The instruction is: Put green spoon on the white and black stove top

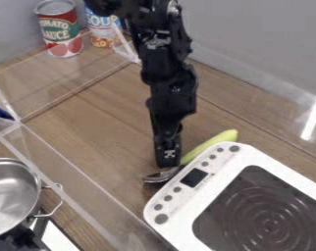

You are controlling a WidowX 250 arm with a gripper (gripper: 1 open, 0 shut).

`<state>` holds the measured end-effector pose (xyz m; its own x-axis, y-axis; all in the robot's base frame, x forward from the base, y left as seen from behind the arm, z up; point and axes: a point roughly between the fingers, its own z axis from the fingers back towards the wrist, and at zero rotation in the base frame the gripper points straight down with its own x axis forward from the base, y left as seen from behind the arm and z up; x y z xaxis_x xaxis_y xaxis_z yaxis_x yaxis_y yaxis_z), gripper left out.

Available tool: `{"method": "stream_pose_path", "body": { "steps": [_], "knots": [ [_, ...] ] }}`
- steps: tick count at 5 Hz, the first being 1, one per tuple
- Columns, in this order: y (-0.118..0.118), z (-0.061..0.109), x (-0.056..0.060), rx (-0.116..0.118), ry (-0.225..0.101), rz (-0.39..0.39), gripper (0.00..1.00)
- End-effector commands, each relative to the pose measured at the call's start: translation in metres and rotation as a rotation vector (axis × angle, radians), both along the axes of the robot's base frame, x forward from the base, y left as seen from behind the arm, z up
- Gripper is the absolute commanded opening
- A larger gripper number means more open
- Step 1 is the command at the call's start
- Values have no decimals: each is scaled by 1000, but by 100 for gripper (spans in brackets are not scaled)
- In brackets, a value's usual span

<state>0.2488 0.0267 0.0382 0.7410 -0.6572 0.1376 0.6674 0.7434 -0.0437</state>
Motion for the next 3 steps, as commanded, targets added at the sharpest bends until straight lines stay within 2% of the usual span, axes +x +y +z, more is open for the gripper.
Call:
{"method": "stream_pose_path", "body": {
  "steps": [1,2,3],
  "knots": [
    [0,10,4,-15,-49,-5,100],
    [-2,8,5,-7,-50,24,100],
    [0,8,6,-1,-51,-22,100]
  ]
}}
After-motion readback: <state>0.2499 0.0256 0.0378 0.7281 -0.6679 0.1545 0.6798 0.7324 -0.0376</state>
